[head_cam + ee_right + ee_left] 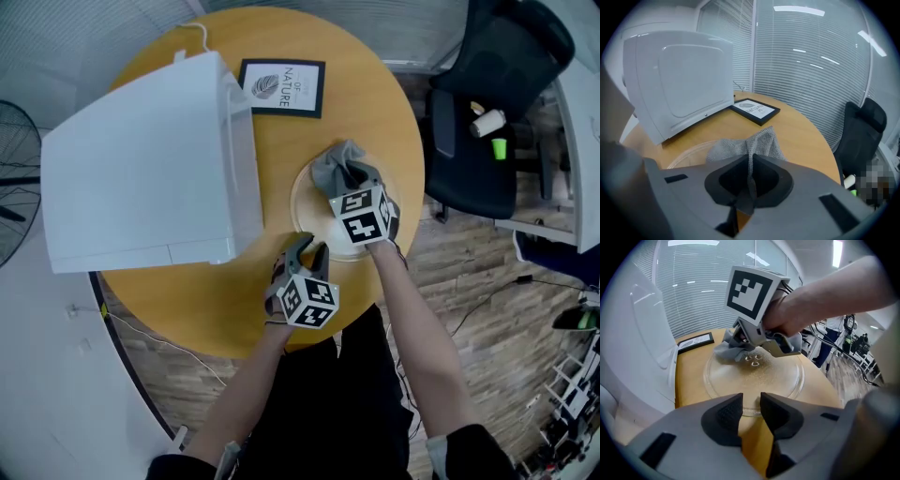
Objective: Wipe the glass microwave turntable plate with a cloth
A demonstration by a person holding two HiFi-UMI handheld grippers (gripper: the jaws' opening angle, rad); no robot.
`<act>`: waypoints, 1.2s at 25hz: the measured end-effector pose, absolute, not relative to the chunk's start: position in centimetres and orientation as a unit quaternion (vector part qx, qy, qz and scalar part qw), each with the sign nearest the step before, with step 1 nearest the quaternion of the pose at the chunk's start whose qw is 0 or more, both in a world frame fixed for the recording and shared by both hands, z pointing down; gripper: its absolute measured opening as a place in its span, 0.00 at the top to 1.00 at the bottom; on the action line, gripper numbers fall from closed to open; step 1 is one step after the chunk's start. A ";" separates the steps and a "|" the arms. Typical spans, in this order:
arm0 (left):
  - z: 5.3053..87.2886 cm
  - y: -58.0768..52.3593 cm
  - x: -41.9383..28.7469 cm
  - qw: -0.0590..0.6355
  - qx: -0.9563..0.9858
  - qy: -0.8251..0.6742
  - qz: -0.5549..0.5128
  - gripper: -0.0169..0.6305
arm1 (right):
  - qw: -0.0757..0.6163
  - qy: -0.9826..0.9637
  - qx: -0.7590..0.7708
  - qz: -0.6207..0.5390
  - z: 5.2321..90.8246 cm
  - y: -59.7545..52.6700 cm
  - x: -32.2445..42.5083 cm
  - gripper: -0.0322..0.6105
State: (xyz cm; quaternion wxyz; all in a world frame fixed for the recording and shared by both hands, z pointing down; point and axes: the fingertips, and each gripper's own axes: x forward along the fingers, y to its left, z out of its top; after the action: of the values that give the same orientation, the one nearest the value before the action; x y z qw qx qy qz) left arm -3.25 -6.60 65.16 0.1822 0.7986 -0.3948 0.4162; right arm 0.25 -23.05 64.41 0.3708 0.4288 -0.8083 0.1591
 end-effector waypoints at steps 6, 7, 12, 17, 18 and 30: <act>65.2 -6.6 -3.3 0.184 0.799 -0.395 0.415 0.81 | 0.386 -0.857 0.325 0.107 64.7 -19.4 -5.7 0.92; 65.2 -6.6 -3.3 0.184 0.799 -0.395 0.416 0.81 | 0.388 -0.862 0.311 0.102 64.7 -18.6 -6.3 0.92; 65.2 -6.7 -3.3 0.184 0.798 -0.398 0.414 0.81 | 0.394 -0.875 0.266 0.096 65.0 -15.0 -7.0 0.92; 65.3 -6.7 -3.4 0.185 0.798 -0.401 0.411 0.81 | 0.392 -0.880 0.244 0.115 65.1 -12.1 -5.3 0.92; 65.3 -6.7 -3.4 0.185 0.798 -0.401 0.411 0.81 | 0.389 -0.879 0.248 0.122 65.1 -11.5 -4.7 0.92; 65.2 -6.7 -3.3 0.185 0.799 -0.399 0.410 0.81 | 0.393 -0.859 0.305 0.123 65.1 -5.4 1.6 0.91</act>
State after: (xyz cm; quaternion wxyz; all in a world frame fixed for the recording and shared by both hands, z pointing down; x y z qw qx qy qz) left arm -3.28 -6.72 65.18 0.1854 0.7988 -0.3989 0.4105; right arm 1.63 -5.44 65.13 0.3930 0.3047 -0.8588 0.1234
